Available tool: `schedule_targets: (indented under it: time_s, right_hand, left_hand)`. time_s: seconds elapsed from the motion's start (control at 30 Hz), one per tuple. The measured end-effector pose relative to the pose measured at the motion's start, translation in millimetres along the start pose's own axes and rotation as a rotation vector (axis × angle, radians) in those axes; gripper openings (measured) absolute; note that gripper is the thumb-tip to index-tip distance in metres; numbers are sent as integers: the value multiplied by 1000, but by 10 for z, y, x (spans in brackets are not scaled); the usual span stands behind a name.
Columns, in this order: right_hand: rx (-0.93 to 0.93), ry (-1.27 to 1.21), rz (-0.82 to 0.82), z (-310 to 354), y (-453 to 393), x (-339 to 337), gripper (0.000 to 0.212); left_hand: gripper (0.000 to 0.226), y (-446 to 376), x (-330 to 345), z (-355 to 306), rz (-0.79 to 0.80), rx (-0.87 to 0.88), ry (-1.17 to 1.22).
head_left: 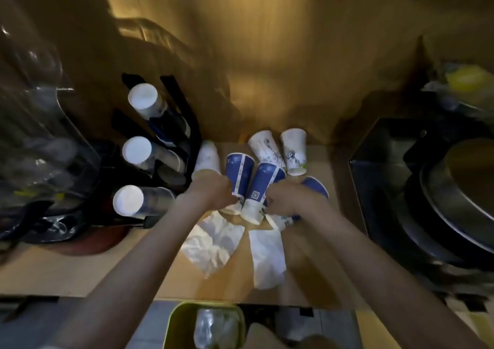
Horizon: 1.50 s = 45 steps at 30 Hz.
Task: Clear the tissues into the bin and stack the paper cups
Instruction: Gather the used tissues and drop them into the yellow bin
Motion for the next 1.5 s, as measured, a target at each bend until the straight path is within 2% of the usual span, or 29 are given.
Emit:
schedule_targets:
  time_s: [0.07, 0.2, 0.27, 0.33, 0.43, 0.5, 0.57, 0.7, 0.83, 0.97, 1.07, 1.17, 1.37, 1.5]
  right_hand:
    - [24, 30, -15, -19, -47, 303, 13]
    - [45, 101, -118, -42, -74, 1106, 26]
    - [42, 81, -197, -62, -73, 1399, 27]
    - [19, 57, -226, -85, -34, 1610, 31]
    - [-44, 103, -279, -170, 21, 1803, 41]
    - [-72, 48, -232, -205, 50, 1887, 45]
    - [-78, 36, -255, -247, 41, 1959, 48]
    - [-133, -33, -400, -280, 54, 1950, 36]
    - [-152, -127, -474, -296, 27, 1887, 28]
    - [-177, -171, -490, -276, -55, 1919, 20]
    - [-125, -251, -484, -201, -103, 1920, 21]
    - [-81, -339, -475, -54, -111, 1979, 25]
    - [-140, -263, -414, 309, -43, 2069, 29]
    - [-178, -313, -336, 621, 124, 2265, 34]
  left_hand:
    - [37, 40, 265, 53, 30, -7, -1]
    - [39, 124, 1043, 181, 59, -58, 146]
    - [41, 156, 1304, 232, -34, -85, 188]
    - [51, 180, 1520, 280, -92, -116, 167]
    - [64, 176, 1799, 354, -89, -139, 61]
    - [62, 167, 1927, 366, -72, -132, 66]
    - [57, 164, 2005, 351, -78, -142, 134]
    - [37, 207, 2040, 356, -260, -151, 323]
    - [27, 284, 2074, 354, -350, -232, 462]
    - [27, 368, 2094, 320, -350, -338, 618]
    - [28, 390, 2066, 332, -320, -406, 673]
    - [30, 433, 2078, 389, -274, -378, 661]
    - [24, 857, 2233, 499, -298, -411, 805]
    - [24, 1152, 2476, 744, -263, -375, 762]
Point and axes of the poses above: each hand's wrist, its own y-axis away from the middle knuckle, its own x-axis out of the palm, z = x × y, the point moved 3 cm from there along -y, towards the middle knuckle, and after that the axes turned 6 degrees about -x, right-handed, at the moved point
